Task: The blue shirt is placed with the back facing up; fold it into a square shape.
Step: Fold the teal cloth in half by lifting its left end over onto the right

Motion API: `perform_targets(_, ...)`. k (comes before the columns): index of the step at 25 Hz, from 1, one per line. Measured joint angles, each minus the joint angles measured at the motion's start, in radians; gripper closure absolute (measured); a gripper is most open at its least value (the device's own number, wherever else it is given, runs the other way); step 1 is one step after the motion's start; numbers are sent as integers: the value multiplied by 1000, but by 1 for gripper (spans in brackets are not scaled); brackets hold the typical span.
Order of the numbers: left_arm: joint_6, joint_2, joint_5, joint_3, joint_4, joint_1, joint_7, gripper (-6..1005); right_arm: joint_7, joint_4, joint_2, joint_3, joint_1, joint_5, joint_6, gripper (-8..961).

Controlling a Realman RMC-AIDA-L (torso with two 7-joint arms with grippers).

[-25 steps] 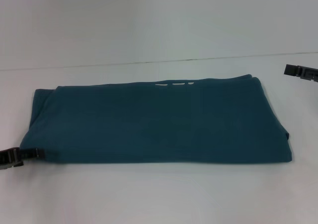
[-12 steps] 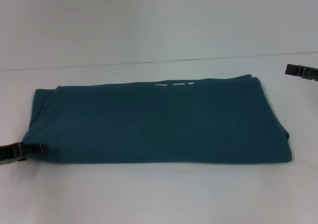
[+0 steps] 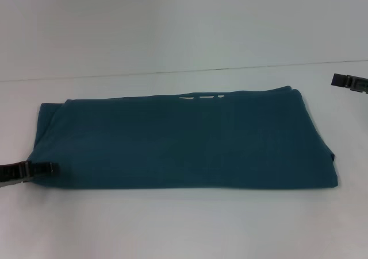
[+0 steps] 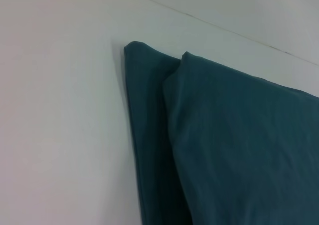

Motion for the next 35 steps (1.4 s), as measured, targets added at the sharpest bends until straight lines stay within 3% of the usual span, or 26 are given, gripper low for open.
perform_targets(11, -10, 1, 16, 0, 6, 3, 7, 318, 0, 0, 0, 0, 0, 0, 1, 21)
perform_targets(27, -12, 9, 31, -14, 17, 13, 10, 973, -7, 7, 10, 3, -3, 1, 8, 22)
perform_targets(35, -7, 24, 104, -89, 33, 19, 33, 974, -9, 11, 35, 1, 5, 24, 22, 22)
